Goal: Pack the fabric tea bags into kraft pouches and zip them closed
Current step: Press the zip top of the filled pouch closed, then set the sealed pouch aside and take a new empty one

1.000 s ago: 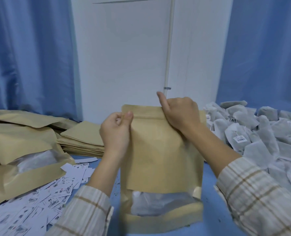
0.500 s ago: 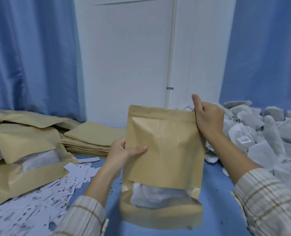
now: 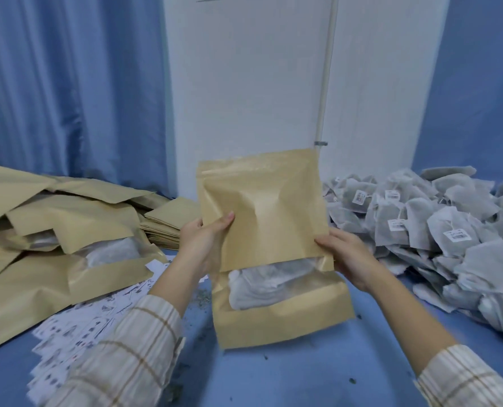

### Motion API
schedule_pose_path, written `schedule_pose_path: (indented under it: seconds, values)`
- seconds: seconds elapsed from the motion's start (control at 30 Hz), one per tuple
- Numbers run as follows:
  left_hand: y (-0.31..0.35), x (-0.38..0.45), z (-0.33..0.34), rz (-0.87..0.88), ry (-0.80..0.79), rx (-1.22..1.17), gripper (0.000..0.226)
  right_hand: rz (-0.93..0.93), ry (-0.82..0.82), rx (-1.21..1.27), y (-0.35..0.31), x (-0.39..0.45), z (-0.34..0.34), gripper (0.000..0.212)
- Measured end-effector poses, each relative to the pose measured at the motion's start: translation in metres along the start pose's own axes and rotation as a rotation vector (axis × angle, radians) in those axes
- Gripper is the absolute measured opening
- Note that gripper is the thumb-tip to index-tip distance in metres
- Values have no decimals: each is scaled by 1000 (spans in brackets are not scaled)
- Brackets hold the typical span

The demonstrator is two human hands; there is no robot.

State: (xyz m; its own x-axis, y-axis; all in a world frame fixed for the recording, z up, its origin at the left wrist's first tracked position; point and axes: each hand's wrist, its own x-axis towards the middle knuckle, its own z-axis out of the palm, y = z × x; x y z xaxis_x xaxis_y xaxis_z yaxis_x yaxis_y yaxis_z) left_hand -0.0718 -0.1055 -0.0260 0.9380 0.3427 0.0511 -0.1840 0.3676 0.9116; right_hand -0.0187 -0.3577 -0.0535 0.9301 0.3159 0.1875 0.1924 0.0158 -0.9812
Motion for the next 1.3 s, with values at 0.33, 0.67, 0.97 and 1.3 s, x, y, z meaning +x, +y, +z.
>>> schedule_pose_path:
  seconds: [0.33,0.67,0.97,1.3]
  values:
    - [-11,3,-81,-328,-364,-12,70,38,366,539,26,14,68,21]
    - [-14,34,-97,-108,-141,-706,57,217,-447,313,-62,103,337,92]
    - [-60,68,-111,-400,103,-437,41,125,-77,-339,36,160,299,83]
    - [-74,100,-102,-426,116,-428,41,20,-10,-1408,108,196,199,67]
